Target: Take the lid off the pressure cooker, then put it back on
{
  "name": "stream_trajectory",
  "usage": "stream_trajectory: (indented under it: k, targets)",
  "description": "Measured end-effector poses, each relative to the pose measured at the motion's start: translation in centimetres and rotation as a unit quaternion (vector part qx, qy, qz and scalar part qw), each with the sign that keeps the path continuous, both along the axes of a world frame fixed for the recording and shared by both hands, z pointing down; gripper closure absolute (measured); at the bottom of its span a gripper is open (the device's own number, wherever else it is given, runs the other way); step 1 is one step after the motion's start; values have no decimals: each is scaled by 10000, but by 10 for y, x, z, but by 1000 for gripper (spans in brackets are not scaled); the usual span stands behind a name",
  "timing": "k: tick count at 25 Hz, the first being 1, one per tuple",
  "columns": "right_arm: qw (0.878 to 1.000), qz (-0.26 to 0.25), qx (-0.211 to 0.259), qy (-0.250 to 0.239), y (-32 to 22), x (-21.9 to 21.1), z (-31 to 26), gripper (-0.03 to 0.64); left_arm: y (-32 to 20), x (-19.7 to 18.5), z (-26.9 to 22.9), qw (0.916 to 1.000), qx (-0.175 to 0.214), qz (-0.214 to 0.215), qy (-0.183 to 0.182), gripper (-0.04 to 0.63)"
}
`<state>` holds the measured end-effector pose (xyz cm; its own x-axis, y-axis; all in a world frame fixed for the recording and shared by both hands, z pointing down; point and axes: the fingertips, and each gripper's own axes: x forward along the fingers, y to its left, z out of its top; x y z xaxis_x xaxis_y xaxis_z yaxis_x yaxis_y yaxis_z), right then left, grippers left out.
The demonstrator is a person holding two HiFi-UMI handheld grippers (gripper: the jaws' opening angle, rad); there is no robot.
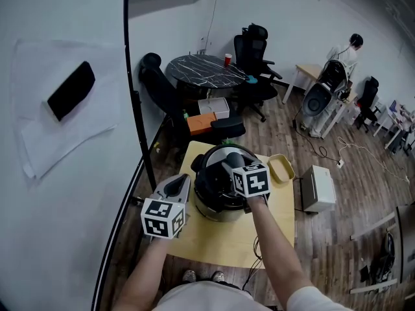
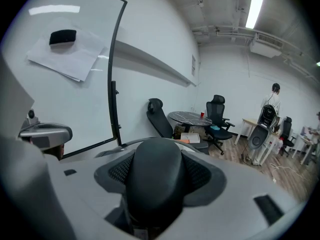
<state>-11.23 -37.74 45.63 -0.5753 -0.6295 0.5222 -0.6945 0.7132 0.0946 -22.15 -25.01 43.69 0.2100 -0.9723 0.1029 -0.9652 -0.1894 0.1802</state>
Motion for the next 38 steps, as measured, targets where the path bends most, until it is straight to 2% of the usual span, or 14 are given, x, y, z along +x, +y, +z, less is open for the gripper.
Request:
stream_trajectory:
  k: [9, 16, 21, 27, 32, 38]
  targets:
    - [9969, -143, 492, -602, 11, 10, -57, 342, 2, -5, -25, 9995, 245, -183, -28, 581]
    - [9900, -75, 1006, -989, 18, 40, -109, 342, 3, 15, -39, 9992, 373, -89, -103, 581]
    - [9882, 346, 1102, -1010, 18, 91, -120, 342, 1, 48, -43, 9990, 371, 208, -165, 581]
    - [9851, 1059, 1108, -782, 11, 170, -108, 341, -19, 97, -37, 9967, 355, 720, -144, 581]
    - [9786, 1694, 981, -636, 17, 240, -89, 341, -32, 141, -32, 9930, 321, 1127, -161, 581]
    - [9691, 2330, 715, -392, 34, 312, -51, 341, -39, 180, -27, 9887, 374, 1415, -337, 581]
